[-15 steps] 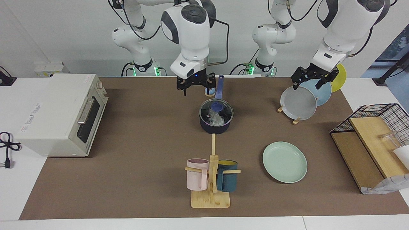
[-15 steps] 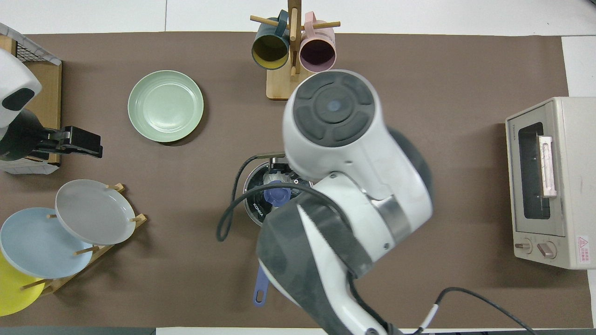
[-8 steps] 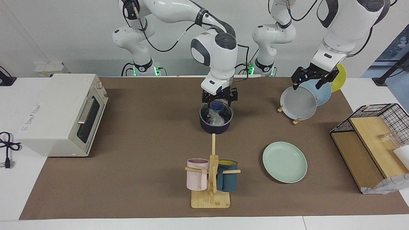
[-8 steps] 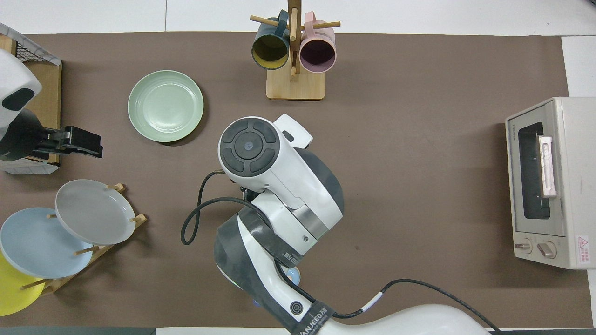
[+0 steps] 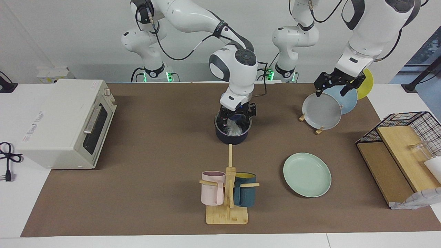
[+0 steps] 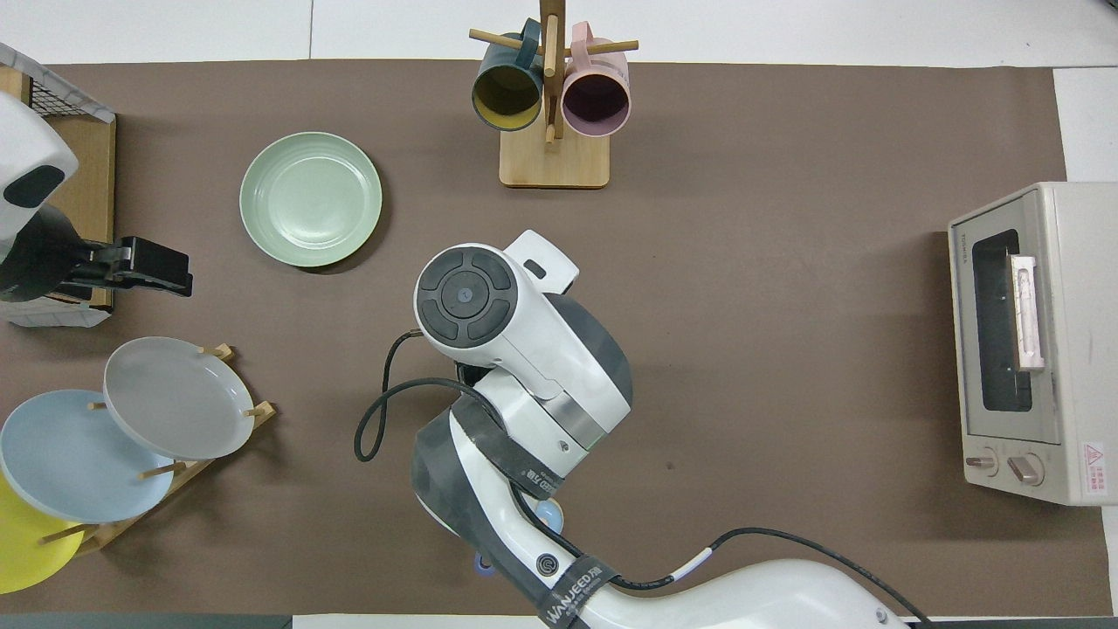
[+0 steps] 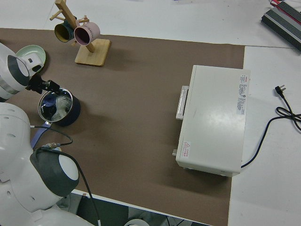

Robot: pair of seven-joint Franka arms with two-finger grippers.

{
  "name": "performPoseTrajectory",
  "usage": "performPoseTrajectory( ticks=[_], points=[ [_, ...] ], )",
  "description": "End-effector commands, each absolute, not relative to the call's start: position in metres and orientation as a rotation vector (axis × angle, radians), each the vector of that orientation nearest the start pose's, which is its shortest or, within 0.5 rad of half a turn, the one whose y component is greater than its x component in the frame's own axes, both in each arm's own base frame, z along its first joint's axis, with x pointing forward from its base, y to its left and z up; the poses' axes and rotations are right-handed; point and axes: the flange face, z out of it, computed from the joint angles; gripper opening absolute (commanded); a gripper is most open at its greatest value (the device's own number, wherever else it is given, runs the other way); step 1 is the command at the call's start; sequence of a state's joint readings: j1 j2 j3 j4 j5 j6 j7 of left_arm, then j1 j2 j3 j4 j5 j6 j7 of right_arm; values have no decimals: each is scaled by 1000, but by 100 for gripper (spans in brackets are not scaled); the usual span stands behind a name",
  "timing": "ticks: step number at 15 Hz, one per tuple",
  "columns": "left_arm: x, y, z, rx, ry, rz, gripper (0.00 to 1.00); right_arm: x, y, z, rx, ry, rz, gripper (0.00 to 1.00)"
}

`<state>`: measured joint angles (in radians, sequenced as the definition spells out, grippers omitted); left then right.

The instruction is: Transfer vermicelli from pot to plate

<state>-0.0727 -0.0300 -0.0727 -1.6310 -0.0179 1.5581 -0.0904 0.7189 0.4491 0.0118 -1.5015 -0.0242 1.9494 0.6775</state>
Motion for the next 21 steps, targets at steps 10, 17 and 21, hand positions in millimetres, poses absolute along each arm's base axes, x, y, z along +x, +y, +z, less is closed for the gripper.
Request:
performPoseTrajectory(
  ticks=[10,17,21],
  points=[
    [531,-79,614,-3166,79,54,100,487,450,404,-3197,-170,53,74],
    [531,-79,614,-3166,82,56,100,489,449,408,-3187,-157,52,55],
    [531,-79,614,-3166,82,56,100,494,444,420,-3171,-137,29,51]
  ],
)
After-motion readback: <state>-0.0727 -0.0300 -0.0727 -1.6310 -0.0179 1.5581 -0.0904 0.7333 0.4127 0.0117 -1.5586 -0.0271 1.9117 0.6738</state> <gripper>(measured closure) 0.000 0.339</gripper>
